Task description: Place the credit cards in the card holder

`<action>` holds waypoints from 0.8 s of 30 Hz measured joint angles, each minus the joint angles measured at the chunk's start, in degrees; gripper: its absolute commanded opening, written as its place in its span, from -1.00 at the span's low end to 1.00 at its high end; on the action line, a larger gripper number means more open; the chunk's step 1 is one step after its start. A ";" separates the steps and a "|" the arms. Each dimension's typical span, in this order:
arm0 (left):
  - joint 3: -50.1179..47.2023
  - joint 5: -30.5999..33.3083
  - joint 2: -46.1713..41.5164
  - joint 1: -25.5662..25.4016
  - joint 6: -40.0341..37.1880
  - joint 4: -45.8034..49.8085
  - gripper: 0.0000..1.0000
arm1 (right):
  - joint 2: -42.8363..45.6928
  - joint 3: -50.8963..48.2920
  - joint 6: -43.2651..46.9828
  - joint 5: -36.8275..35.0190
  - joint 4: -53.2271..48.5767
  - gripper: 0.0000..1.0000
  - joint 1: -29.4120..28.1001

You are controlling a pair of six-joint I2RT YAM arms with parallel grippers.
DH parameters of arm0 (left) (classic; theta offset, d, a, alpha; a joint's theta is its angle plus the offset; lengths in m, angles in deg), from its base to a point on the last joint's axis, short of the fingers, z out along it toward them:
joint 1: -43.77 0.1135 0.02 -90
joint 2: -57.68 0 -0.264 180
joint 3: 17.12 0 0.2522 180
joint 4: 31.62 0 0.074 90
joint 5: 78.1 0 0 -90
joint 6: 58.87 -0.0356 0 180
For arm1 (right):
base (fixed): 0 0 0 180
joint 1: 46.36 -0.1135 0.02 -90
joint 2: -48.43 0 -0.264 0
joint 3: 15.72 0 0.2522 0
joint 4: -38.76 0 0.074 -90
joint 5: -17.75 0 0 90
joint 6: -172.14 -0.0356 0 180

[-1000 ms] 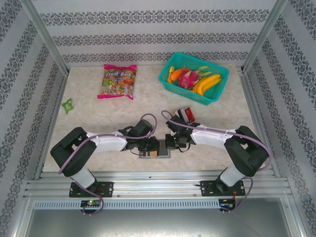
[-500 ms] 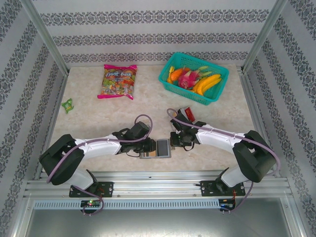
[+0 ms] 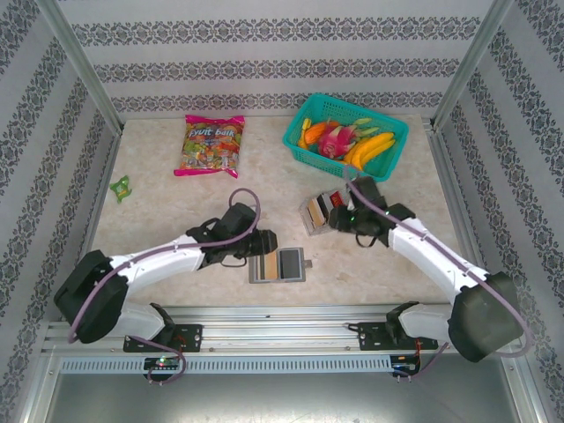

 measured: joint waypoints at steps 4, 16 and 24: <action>9.35 -2.80 10.01 2.12 1.46 -2.64 0.16 | -6.23 7.48 4.85 2.19 -0.83 0.01 6.67; 28.96 -9.38 32.50 3.30 6.14 -6.84 0.18 | -24.83 19.69 11.91 3.48 -5.86 0.03 8.26; 32.65 -11.39 37.31 3.43 6.88 -6.75 0.09 | -27.26 19.69 9.75 12.09 -3.89 -0.06 9.88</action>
